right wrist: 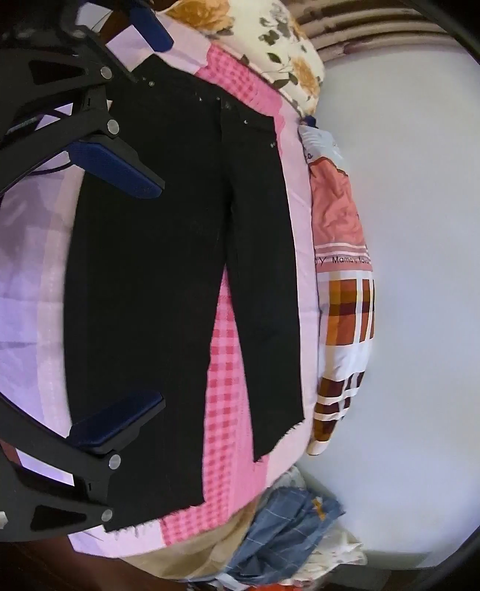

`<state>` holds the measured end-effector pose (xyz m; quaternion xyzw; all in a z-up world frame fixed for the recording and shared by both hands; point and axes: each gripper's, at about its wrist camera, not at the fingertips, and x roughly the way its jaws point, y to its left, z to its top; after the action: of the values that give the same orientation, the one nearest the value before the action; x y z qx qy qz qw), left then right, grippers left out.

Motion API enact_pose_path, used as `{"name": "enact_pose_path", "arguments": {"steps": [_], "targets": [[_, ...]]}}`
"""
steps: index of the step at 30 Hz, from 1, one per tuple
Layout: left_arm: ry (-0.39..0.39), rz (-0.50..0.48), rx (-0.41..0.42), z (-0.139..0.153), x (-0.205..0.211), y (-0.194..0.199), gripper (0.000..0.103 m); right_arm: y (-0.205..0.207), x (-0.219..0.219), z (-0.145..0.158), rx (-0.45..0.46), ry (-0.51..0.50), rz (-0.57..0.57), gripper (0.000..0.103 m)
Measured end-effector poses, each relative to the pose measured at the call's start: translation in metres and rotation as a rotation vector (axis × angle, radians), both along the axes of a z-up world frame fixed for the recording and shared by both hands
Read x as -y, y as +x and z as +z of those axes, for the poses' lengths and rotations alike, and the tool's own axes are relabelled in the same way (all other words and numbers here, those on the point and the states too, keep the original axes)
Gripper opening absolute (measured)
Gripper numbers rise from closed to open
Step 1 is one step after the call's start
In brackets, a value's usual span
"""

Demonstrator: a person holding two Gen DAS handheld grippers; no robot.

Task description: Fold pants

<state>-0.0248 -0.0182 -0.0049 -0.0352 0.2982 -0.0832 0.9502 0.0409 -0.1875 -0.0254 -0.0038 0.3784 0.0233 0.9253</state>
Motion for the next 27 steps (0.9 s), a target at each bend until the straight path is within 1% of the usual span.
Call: {"name": "enact_pose_path", "arguments": {"steps": [2,3,4,5,7,9,10,11,12,13,15,17,18,20,21,22,24,25,27], "targets": [[-0.018,-0.012,0.027,0.002,0.001,-0.014,0.103,-0.005,0.004,0.002,0.018,0.068,-0.007,0.103],[-0.059,0.0,-0.004,-0.002,-0.007,-0.005,0.103,-0.006,0.007,0.003,0.031,0.101,-0.015,0.103],[-0.081,0.025,-0.024,-0.005,-0.015,0.004,0.103,-0.007,0.009,0.004,0.041,0.119,-0.022,0.103],[-0.076,0.038,-0.043,-0.003,-0.025,0.014,0.103,-0.006,0.009,0.004,0.042,0.122,-0.025,0.103],[-0.024,0.081,-0.062,-0.001,-0.034,0.029,0.103,0.001,0.003,0.001,0.018,0.121,-0.015,0.103],[-0.003,0.098,-0.093,-0.004,-0.055,0.048,0.103,0.01,-0.007,-0.009,-0.044,0.156,0.044,0.103],[-0.008,0.108,-0.105,-0.003,-0.07,0.06,0.103,0.014,-0.012,-0.014,-0.069,0.181,0.082,0.103],[-0.017,0.114,-0.107,-0.002,-0.081,0.069,0.103,0.017,-0.016,-0.017,-0.084,0.196,0.109,0.103],[-0.007,0.132,-0.101,0.001,-0.099,0.082,0.103,0.021,-0.021,-0.019,-0.1,0.209,0.136,0.103],[0.021,0.155,-0.095,0.003,-0.116,0.096,0.103,0.026,-0.026,-0.02,-0.11,0.212,0.154,0.103],[0.042,0.138,-0.102,0.005,-0.142,0.123,0.103,0.035,-0.034,-0.02,-0.128,0.206,0.202,0.103],[0.038,0.072,-0.157,-0.003,-0.177,0.162,0.103,0.04,-0.039,-0.016,-0.121,0.171,0.218,0.103],[0.044,0.061,-0.197,-0.009,-0.194,0.182,0.103,0.044,-0.043,-0.012,-0.109,0.145,0.216,0.103],[0.067,0.059,-0.239,-0.018,-0.218,0.214,0.103,0.051,-0.048,-0.006,-0.085,0.08,0.207,0.103],[0.089,0.079,-0.256,-0.025,-0.228,0.229,0.103,0.057,-0.049,-0.005,-0.083,0.064,0.204,0.103],[0.101,0.081,-0.271,-0.032,-0.239,0.245,0.103,0.061,-0.048,-0.005,-0.084,0.058,0.202,0.103],[0.068,0.023,-0.294,-0.049,-0.259,0.271,0.102,0.07,-0.046,-0.007,-0.098,0.066,0.195,0.103],[0.054,0.015,-0.312,-0.057,-0.269,0.284,0.101,0.076,-0.046,-0.008,-0.108,0.067,0.184,0.103],[0.068,0.011,-0.348,-0.068,-0.279,0.308,0.096,0.083,-0.042,-0.012,-0.12,0.066,0.17,0.103]]}}
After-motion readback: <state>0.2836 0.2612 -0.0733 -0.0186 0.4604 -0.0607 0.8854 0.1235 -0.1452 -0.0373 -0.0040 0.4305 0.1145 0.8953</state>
